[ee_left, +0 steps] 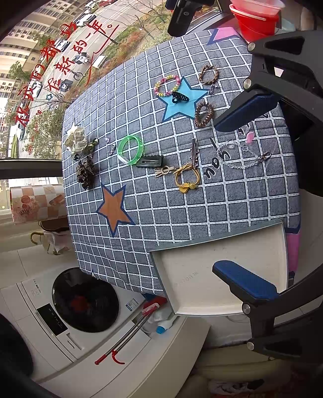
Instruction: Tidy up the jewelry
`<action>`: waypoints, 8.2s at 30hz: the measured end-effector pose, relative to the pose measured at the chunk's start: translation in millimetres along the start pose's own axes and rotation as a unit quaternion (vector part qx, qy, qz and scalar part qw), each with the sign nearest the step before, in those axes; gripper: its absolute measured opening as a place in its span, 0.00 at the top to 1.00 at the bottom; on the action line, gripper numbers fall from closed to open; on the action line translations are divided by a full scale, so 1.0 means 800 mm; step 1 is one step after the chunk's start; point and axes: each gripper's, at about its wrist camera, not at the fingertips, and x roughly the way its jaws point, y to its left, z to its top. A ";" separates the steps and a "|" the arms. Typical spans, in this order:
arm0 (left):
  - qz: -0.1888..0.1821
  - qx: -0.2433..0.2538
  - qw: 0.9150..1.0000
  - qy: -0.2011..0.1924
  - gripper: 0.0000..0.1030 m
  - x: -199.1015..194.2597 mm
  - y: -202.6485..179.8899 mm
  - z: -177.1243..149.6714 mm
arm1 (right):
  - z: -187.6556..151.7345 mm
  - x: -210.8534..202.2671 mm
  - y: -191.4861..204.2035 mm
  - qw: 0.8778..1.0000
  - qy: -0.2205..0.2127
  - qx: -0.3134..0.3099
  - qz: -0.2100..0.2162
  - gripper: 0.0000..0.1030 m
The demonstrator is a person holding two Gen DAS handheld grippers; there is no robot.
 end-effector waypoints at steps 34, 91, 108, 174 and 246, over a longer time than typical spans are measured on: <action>0.001 0.001 1.000 0.007 0.00 0.005 0.002 -0.005 | 0.000 0.001 0.001 1.000 0.003 0.000 0.001 0.00; -0.045 -0.076 0.994 0.069 0.00 0.255 -0.057 0.166 | 0.063 0.228 -0.112 0.993 0.112 0.048 -0.006 0.00; -0.046 -0.032 0.996 0.075 0.39 0.335 -0.091 0.208 | 0.072 0.302 -0.129 0.995 0.095 -0.021 -0.022 0.18; 0.041 -0.248 0.967 0.040 0.84 0.180 0.281 -0.023 | 0.085 0.198 0.325 0.959 0.063 -0.168 0.220 0.91; 0.076 -0.121 0.987 0.067 0.00 0.164 0.247 -0.011 | 0.043 0.202 0.264 0.973 0.145 -0.101 0.147 0.36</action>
